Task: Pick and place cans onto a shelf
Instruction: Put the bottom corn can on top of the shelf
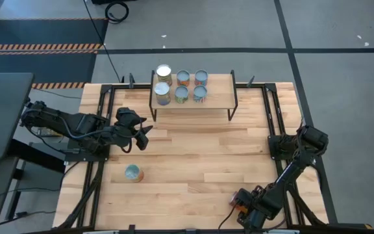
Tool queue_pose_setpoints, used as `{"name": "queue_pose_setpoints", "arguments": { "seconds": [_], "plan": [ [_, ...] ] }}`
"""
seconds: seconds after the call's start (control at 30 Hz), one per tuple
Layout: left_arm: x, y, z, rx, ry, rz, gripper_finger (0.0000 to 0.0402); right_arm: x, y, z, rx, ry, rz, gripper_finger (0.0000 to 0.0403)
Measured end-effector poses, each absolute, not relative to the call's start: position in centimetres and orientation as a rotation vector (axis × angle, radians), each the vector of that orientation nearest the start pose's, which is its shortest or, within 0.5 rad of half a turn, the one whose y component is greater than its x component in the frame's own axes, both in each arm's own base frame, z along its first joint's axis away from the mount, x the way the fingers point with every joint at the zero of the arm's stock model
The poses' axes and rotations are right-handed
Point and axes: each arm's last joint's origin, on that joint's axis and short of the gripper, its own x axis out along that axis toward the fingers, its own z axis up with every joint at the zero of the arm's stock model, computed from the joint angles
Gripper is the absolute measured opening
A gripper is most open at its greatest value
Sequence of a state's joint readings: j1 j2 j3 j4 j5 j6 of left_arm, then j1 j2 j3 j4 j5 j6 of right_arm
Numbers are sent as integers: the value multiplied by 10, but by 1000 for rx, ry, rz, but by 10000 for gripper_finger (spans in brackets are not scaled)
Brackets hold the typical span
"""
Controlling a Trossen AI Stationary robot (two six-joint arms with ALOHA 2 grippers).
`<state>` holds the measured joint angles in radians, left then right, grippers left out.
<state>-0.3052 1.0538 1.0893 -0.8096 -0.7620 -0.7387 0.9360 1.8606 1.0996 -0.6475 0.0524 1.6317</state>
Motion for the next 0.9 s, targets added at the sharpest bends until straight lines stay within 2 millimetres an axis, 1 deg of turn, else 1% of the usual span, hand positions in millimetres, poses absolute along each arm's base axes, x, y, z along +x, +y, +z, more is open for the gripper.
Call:
{"name": "queue_pose_setpoints", "arguments": {
  "seconds": [0.13,0.2,0.33,0.4,0.47,0.57,0.73,0.8,0.9],
  "plan": [
    [193,-40,340,-303,468,645,204,204,258,140,691,1442,-425,307],
    [193,-40,340,-303,468,645,204,210,252,146,740,1459,-422,307],
    [193,-40,340,-303,468,645,204,224,235,177,923,1404,-399,307],
    [193,-40,340,-303,467,645,204,233,220,195,1001,1350,-395,307],
    [193,-40,340,-303,468,645,204,241,201,215,1079,1262,-392,307],
    [193,-40,340,-303,467,645,204,248,170,245,1194,1098,-410,307],
    [193,-40,340,-304,466,645,204,253,120,289,1369,798,-421,310],
    [193,-40,340,-305,465,644,204,254,102,302,1442,722,-414,309],
    [193,-40,340,-305,465,644,204,251,80,319,1576,659,-378,308]
  ]
}}
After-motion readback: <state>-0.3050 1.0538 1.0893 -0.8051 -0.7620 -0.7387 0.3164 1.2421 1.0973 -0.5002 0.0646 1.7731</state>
